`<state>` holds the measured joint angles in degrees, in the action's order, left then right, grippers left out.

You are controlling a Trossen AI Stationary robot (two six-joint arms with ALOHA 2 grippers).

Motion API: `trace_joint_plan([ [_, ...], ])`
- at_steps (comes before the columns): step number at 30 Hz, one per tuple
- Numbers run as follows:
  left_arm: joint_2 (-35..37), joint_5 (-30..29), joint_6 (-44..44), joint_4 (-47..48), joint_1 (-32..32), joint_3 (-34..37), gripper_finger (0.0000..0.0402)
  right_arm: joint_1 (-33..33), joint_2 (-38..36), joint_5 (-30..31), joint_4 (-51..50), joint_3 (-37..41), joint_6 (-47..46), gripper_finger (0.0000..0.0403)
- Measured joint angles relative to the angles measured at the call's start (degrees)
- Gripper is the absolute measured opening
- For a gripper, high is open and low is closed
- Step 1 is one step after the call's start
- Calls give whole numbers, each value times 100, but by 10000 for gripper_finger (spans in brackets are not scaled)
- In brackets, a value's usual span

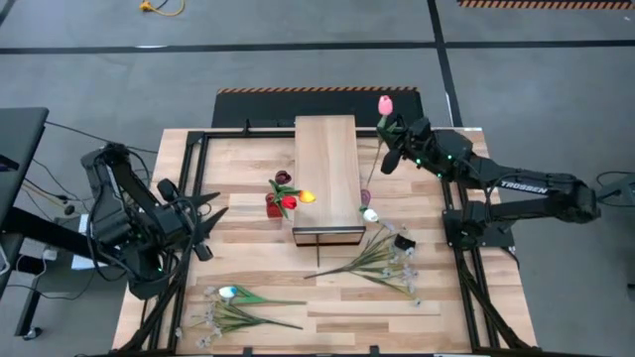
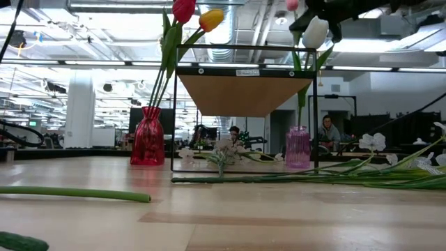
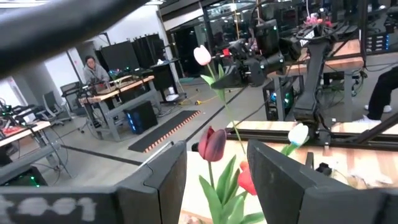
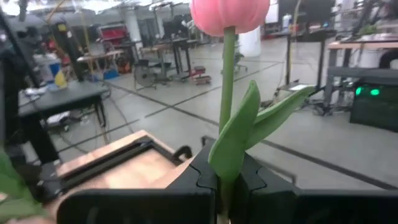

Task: Pick and place flowers into a vace then onto a shelf
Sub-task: Put the pink tulip into the purple flower vase

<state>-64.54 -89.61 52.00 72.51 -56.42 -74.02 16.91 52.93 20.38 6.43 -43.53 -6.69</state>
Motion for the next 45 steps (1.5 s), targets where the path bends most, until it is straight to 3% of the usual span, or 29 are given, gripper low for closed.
trace_joint_plan([
  [7, -26, 361, 353, -2, 0, 0, 159, -369, 433, 92, -17, 0, -291, 0],
  [18, -26, 436, 401, -2, 0, 0, 159, -654, 1004, 526, -40, 0, -492, 0],
  [35, -26, 486, 425, -43, -2, 0, 160, -877, 1107, 524, -1264, -2, -943, 6],
  [45, -26, 470, 425, -43, -2, 0, 160, -908, 1107, 388, -1385, -2, -943, 31],
])
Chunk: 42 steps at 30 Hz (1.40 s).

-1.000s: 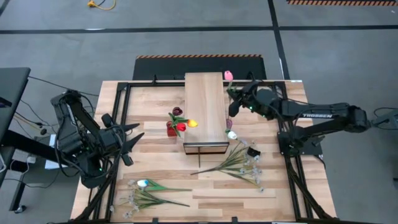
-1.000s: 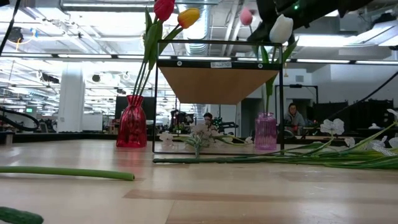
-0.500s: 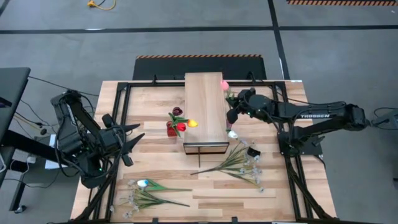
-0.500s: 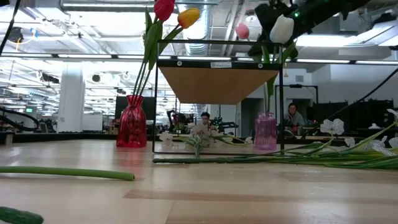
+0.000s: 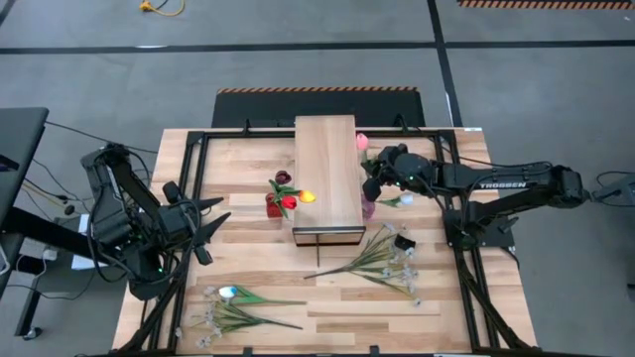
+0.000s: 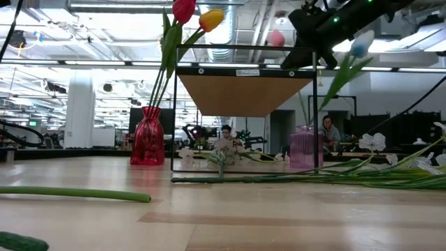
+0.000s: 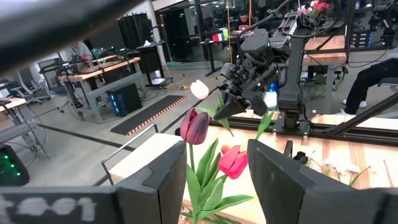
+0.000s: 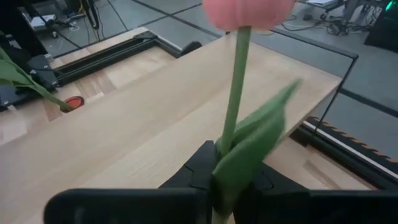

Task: Pick and place flowers into a vace then onto a shelf
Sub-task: Put the pink tulip into the purple flower vase, then put the light blue tulip into the purple flower vase

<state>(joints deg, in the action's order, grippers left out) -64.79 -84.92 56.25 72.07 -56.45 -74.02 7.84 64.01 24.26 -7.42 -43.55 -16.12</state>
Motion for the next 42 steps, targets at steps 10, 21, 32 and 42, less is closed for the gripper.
trace_joint_plan([
  [10, 0, 3, -2, 0, 0, 0, 160, 0, 0, -290, 10, 0, -50, 58],
  [21, 0, 23, -2, 1, 2, 0, 159, -4, -2, -642, -318, -2, -102, 103],
  [32, 0, 30, -3, 0, 2, 0, 159, -2, -6, -709, -964, -198, -190, 198],
  [42, 0, 65, -4, 2, 2, 0, 159, -2, -6, -847, -1927, -662, -334, 228],
])
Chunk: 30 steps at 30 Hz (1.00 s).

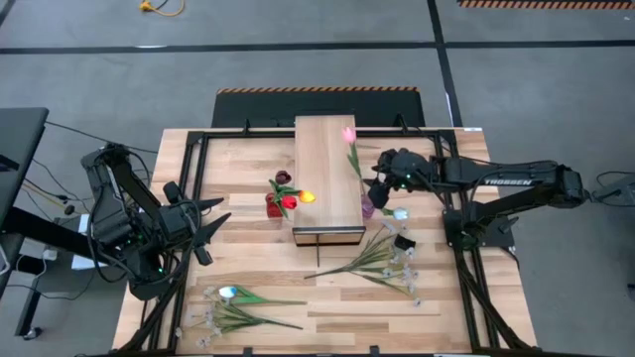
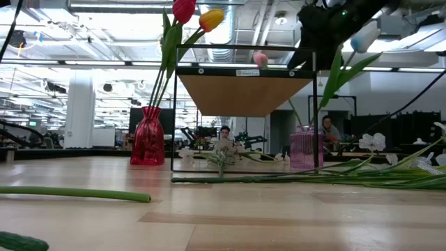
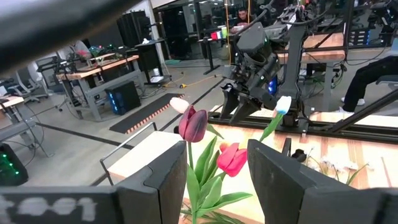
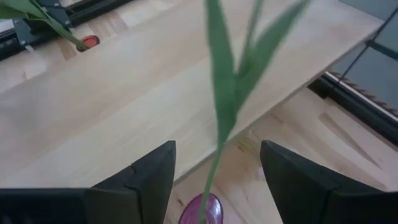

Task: Pick and place flowers into a vace then onto a shelf
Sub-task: Put the light blue tulip into the purple flower vase

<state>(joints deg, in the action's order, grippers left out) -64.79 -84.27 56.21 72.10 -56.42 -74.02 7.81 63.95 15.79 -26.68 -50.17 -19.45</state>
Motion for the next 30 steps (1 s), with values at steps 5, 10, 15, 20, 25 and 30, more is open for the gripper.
trace_joint_plan([
  [5, 0, 0, -1, 0, 0, 0, 159, -75, -111, 24, -435, -290, -12, 217],
  [10, 2, 152, -436, 2, 0, 0, 159, -340, -451, 69, -512, -491, -12, 208],
  [15, 2, 471, -809, 0, 0, 0, 159, -787, -953, 81, -28, -502, -12, 205],
  [20, 2, 1095, -858, 2, 0, 0, 159, -1427, -1127, 81, 259, -506, -14, 208],
  [25, -135, 1680, -906, 0, 0, 0, 159, -2091, -1005, 99, 643, -501, -12, 205],
  [30, -475, 2791, -1243, -1, 2, 0, 159, -2697, -704, 505, 1099, -500, 31, 207],
])
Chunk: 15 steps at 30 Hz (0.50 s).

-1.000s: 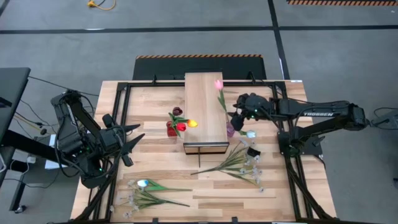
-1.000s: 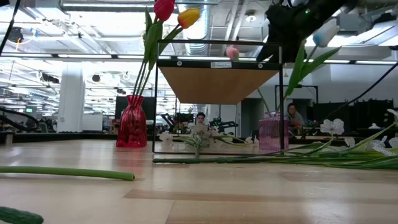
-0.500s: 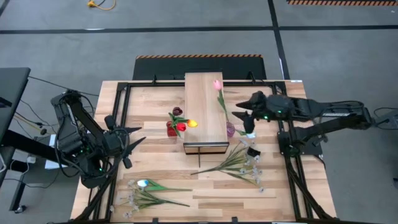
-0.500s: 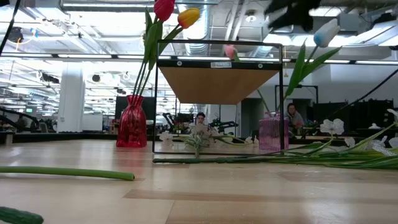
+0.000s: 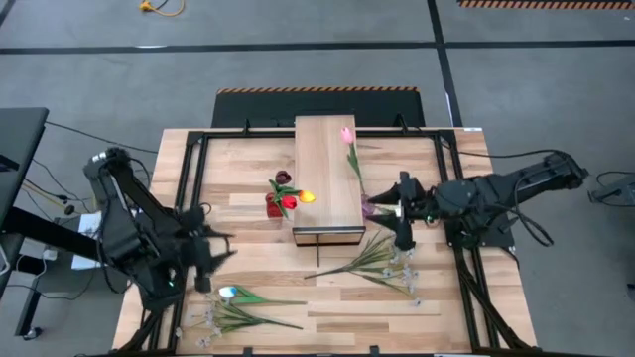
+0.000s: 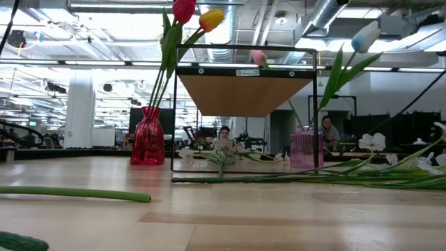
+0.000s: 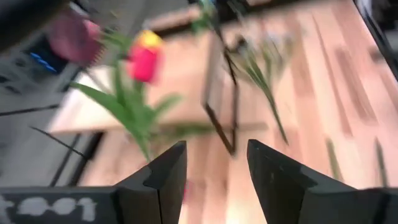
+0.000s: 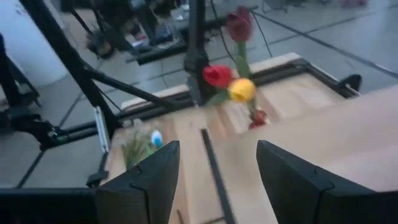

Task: Pick and place flowers into a vace then onto a shelf
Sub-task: Put the light blue tulip into the purple flower vase

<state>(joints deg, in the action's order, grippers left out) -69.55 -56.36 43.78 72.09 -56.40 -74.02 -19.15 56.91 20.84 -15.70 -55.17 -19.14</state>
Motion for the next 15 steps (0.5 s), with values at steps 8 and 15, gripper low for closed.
trace_joint_plan([
  [8, -1053, 1825, -506, -269, 217, 8, 159, -709, 360, 949, 162, 6, -178, 205],
  [15, -1776, 3012, -1269, -1133, 470, 11, 141, -1162, 574, 1136, 443, 6, -246, 203],
])
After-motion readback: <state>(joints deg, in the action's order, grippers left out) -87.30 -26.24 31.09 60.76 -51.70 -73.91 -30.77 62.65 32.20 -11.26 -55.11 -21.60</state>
